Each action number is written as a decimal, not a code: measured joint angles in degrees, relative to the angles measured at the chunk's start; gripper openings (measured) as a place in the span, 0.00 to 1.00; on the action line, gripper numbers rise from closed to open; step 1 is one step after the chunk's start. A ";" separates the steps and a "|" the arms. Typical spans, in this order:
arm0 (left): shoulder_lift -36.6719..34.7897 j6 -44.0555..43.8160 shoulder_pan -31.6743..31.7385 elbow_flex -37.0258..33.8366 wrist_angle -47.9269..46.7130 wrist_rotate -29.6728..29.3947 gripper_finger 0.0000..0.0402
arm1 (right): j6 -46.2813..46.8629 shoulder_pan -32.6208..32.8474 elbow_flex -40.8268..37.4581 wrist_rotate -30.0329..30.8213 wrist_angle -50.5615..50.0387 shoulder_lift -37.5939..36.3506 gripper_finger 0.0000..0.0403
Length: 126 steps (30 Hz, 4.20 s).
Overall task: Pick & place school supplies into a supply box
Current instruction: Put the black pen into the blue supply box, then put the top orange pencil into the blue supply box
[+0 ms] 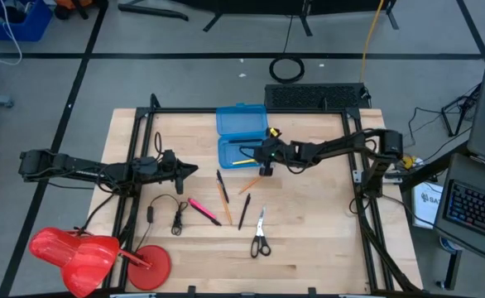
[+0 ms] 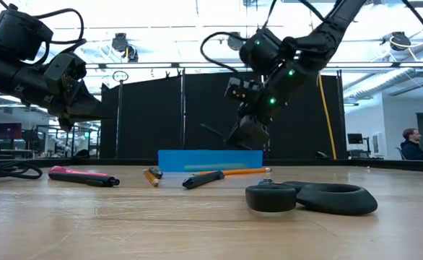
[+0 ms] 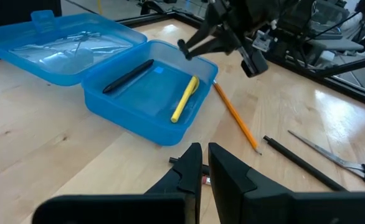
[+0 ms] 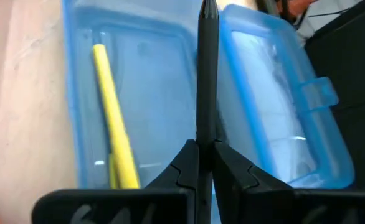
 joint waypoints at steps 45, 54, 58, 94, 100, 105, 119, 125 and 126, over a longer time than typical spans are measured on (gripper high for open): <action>0.00 0.07 0.00 0.00 -0.34 0.02 0.08 | 0.03 9.92 -0.04 11.69 5.62 -1.38 0.13; 0.00 -0.02 -0.02 0.00 -0.43 0.02 0.08 | 2.61 20.75 0.00 13.84 7.35 -4.72 0.14; 0.00 -0.51 -0.02 0.00 -0.31 0.02 0.08 | 2.57 26.28 -0.02 17.71 8.05 -4.72 0.14; 0.00 -0.21 -0.02 0.00 1.88 2.47 0.08 | 18.89 34.05 -0.02 5.24 8.42 -4.68 0.14; 0.00 -0.31 -0.02 0.00 1.88 1.95 0.08 | 19.70 33.78 -0.02 4.36 8.56 -4.68 0.13; 0.00 -0.31 -0.02 0.00 1.20 1.59 0.08 | 20.11 33.81 -0.02 4.23 7.44 -4.68 0.14; 0.00 -0.37 -0.02 0.00 0.96 0.00 0.08 | 23.65 29.17 9.49 -6.80 -15.46 -4.61 0.13; 0.00 -0.59 -0.02 0.00 -0.48 0.00 0.08 | 22.87 24.56 13.37 -9.38 -29.77 -4.61 0.14; 0.00 -0.59 -0.02 0.00 -0.79 0.00 0.08 | 22.29 23.53 13.40 -9.88 -31.71 -4.61 0.14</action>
